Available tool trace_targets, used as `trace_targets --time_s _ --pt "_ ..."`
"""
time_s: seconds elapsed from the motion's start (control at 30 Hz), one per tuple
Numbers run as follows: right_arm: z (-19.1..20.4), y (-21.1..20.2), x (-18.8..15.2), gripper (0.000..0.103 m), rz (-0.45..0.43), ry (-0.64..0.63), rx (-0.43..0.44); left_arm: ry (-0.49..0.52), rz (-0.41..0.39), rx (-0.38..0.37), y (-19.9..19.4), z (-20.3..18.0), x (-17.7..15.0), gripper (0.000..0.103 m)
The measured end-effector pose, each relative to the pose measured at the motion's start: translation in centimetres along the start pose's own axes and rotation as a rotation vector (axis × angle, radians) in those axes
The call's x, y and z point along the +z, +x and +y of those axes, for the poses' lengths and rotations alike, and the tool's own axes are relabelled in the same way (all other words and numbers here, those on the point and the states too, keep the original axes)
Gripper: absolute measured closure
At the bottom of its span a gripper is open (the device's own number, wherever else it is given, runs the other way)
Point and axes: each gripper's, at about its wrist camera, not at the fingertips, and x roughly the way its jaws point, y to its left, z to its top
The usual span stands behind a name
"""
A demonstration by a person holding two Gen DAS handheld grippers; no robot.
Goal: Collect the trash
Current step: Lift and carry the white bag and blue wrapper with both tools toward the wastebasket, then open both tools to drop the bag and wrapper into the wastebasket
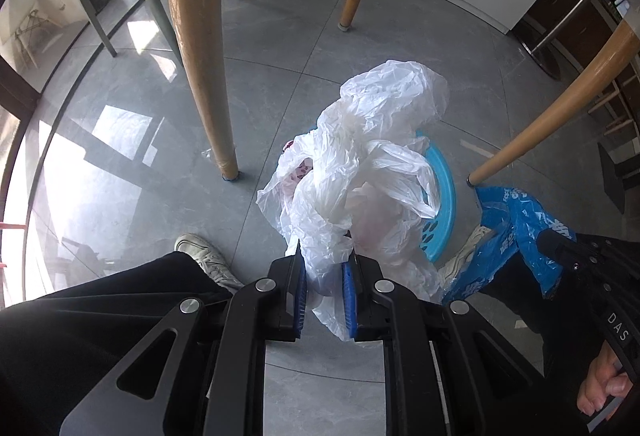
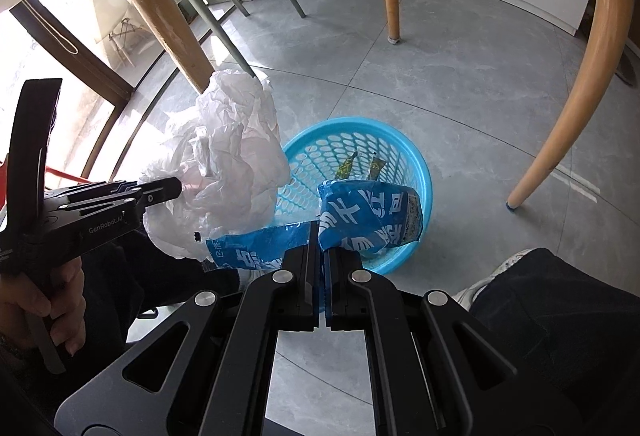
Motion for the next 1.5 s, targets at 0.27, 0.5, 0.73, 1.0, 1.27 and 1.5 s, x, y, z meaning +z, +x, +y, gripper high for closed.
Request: trace_targets --time_s 0.27,0.5,0.73,1.0,1.27,1.5 --pt "-0.4 3.4 1.4 0.102 0.035 -0.01 0.008 0.024 0.04 0.003 3.4 -0.6 1.9 0.089" --pt "-1.1 6.3 2.4 0.102 0.071 0.009 0.043 0.059 0.087 0.016 6.1 -1.8 2.7 0.088" --pt "-2.6 9.4 3.2 0.099 0.137 0.052 0.046 0.061 0.114 0.02 8.0 -2.1 3.5 0.081" --pt "-3.4 11.8 3.2 0.075 0.193 0.068 0.045 0.03 0.125 0.012 8.6 -1.0 3.8 0.067" --pt "-4.0 11.2 2.8 0.069 0.201 0.084 -0.005 0.033 0.117 0.028 7.8 -0.6 3.5 0.067" --pt "-3.6 9.1 1.7 0.064 0.22 0.065 -0.056 0.046 0.105 0.034 6.7 -0.7 2.9 0.061"
